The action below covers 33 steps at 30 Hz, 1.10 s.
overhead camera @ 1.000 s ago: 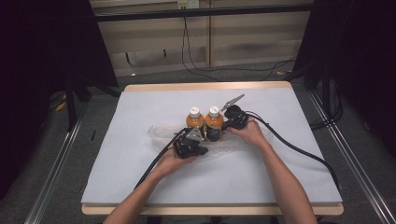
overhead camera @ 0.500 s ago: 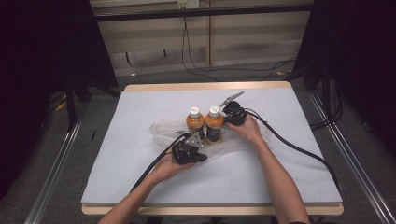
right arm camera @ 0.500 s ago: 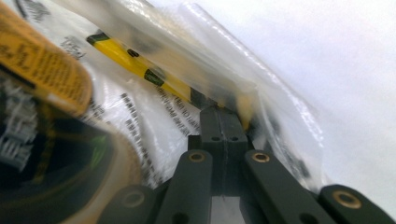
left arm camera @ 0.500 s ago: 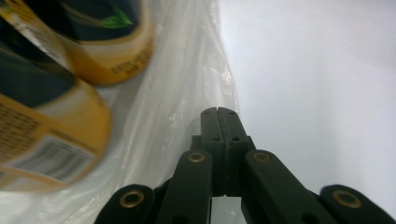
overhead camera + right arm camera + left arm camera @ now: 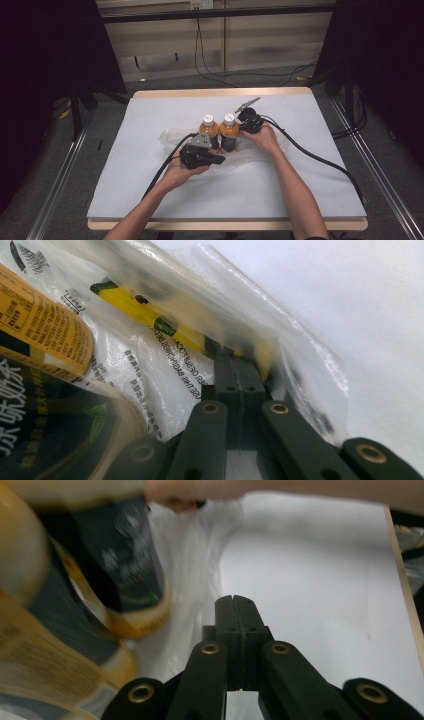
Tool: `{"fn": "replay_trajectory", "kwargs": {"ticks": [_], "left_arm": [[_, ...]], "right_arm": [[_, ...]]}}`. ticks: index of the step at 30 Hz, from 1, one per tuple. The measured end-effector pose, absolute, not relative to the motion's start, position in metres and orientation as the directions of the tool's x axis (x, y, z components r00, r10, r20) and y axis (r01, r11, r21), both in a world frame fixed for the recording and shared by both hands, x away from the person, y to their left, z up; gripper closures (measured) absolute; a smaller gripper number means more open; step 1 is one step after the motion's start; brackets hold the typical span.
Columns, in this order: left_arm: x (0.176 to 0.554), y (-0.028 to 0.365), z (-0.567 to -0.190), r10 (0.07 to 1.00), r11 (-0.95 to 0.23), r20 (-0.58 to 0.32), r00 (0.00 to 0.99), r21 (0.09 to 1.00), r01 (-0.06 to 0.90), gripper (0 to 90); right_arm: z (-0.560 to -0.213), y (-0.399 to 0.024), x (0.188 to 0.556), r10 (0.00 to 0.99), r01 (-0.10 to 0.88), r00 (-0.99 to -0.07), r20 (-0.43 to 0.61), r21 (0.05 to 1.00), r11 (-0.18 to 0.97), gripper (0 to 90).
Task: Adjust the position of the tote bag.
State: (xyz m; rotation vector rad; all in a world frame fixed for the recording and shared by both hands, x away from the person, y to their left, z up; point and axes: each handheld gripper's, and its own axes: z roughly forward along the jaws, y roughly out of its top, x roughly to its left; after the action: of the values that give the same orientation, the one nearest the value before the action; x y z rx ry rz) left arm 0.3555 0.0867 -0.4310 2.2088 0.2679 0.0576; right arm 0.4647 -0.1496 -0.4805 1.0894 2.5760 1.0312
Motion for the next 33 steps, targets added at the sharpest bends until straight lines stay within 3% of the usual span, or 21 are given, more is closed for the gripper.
{"fn": "replay_trajectory", "kwargs": {"ticks": [6, 12, 14, 24, 33], "left_arm": [[0.366, 0.087, -0.433, 0.293, -0.644, 0.045, 0.955, 0.748, 0.162, 90.0], [0.358, 0.075, -0.46, 0.265, -0.748, 0.103, 0.959, 0.65, 0.137, 90.0], [0.357, 0.075, -0.469, 0.25, -0.772, 0.074, 0.966, 0.617, 0.153, 90.0], [0.345, 0.085, -0.473, 0.216, -0.743, -0.014, 0.976, 0.646, 0.174, 90.0], [0.337, 0.084, -0.473, 0.171, -0.753, -0.021, 0.985, 0.643, 0.144, 90.0]], "right_arm": [[-0.482, -0.149, 0.465, 0.678, 0.569, -0.725, 0.119, 0.658, 0.493, 90.0], [-0.481, -0.148, 0.465, 0.683, 0.569, -0.722, 0.109, 0.656, 0.496, 90.0], [-0.481, -0.149, 0.465, 0.681, 0.57, -0.723, 0.119, 0.658, 0.491, 90.0], [-0.483, -0.147, 0.474, 0.735, 0.603, -0.668, 0.119, 0.665, 0.44, 90.0], [-0.483, -0.138, 0.487, 0.776, 0.628, -0.621, 0.105, 0.66, 0.413, 90.0]]}}
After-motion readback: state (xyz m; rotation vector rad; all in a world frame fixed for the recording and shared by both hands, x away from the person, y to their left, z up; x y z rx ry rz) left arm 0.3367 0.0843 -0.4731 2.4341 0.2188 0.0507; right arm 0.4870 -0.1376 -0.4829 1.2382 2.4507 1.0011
